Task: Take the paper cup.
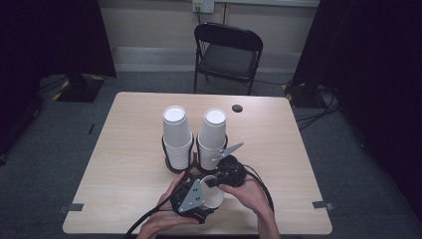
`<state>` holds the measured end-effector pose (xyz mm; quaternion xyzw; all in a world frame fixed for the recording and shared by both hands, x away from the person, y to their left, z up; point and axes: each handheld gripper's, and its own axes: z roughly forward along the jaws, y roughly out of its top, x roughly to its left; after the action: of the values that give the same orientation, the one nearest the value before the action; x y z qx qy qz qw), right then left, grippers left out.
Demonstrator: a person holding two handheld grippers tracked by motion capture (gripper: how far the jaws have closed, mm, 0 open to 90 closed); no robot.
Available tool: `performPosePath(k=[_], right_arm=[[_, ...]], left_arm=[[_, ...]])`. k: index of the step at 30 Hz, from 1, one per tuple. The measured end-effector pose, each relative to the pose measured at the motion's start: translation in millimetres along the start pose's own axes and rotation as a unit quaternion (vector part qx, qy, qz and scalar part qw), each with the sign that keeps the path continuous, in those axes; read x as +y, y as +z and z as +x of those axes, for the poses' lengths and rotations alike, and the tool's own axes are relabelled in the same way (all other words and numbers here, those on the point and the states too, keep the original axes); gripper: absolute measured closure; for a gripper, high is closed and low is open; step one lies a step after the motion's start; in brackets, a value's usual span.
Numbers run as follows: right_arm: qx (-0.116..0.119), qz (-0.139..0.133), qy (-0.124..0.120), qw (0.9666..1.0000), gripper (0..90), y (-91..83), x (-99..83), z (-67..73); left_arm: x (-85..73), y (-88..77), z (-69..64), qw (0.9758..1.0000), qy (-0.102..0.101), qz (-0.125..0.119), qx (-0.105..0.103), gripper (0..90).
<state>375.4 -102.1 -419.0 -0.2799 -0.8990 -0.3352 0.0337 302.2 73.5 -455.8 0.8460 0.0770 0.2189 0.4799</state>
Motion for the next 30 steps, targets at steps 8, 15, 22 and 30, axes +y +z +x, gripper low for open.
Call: performPosePath(k=[8,15,22,30], right_arm=[[-0.008,-0.032,0.025,0.9991,80.1,-3.7,-4.5,-2.3],[-0.016,-0.059,0.033,0.9976,74.4,-9.5,-10.0,-1.7],[-0.036,-0.107,0.046,0.9925,61.2,-15.6,-17.6,-4.0],[-0.058,-0.185,0.054,0.9796,51.9,-21.8,-29.7,-4.2]], left_arm=[[-3.8,-3.7,6.2,0.9995,-0.027,-0.011,0.014,11.1],[-5.4,-6.6,9.5,0.998,-0.052,-0.031,0.017,11.3],[-11.5,-6.6,15.8,0.9961,-0.077,-0.037,0.024,11.3],[-14.8,-8.1,18.5,0.9935,-0.099,-0.047,0.032,11.0]])
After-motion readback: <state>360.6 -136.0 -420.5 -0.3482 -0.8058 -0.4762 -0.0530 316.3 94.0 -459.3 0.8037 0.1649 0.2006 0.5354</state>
